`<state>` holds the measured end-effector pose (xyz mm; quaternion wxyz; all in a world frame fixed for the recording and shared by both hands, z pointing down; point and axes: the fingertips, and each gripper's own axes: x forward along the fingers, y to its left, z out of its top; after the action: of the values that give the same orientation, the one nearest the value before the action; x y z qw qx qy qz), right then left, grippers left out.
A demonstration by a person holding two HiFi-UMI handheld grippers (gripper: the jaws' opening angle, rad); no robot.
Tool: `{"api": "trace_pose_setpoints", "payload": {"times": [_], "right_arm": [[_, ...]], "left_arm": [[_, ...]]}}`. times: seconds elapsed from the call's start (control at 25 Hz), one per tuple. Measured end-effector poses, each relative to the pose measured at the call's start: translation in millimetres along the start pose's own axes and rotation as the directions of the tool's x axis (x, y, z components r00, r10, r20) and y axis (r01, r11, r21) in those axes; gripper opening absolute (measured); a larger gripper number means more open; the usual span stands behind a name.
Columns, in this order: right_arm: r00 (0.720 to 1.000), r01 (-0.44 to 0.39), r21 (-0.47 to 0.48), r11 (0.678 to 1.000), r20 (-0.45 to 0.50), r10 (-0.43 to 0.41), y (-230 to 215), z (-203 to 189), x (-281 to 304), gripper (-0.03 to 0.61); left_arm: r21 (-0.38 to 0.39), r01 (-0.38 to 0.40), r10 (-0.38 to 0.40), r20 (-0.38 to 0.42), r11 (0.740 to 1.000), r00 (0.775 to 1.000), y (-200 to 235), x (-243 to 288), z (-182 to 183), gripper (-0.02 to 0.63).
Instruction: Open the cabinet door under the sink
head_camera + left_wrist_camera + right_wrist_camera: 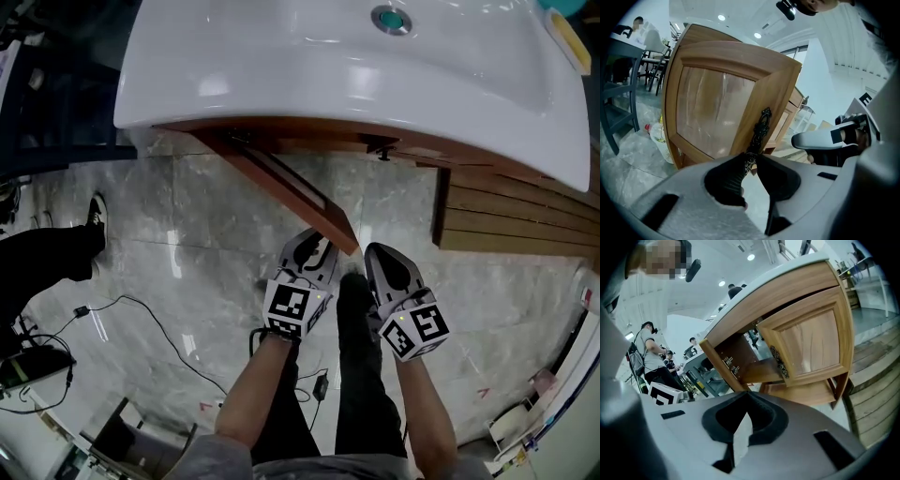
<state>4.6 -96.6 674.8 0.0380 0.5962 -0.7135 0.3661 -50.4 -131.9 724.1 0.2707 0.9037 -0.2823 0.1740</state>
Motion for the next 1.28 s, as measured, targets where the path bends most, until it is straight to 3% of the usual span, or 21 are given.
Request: {"api": "trace_pose_setpoints", "payload": {"times": [0.6, 0.96, 1.28], "right_arm": [[1.0, 0.015, 0.003, 1.0, 0.021, -0.015, 95, -60, 20, 0.009], [0.999, -0.02, -0.01, 1.0, 0.032, 0.02, 140, -68, 38, 0.009], [0.999, -0.046, -0.017, 0.999, 0.024, 0.047, 162, -77, 42, 0.009]], "left_arm": [[0.088, 0.104, -0.098, -0.064, 0.991, 0.993, 50, -104, -40, 0.067], [0.077, -0.015, 0.019, -0.058, 0.997, 0.998, 102, -151, -44, 0.044], [0.054, -0.141, 0.144, -0.064, 0.989, 0.988, 134, -172, -43, 0.031]]}}
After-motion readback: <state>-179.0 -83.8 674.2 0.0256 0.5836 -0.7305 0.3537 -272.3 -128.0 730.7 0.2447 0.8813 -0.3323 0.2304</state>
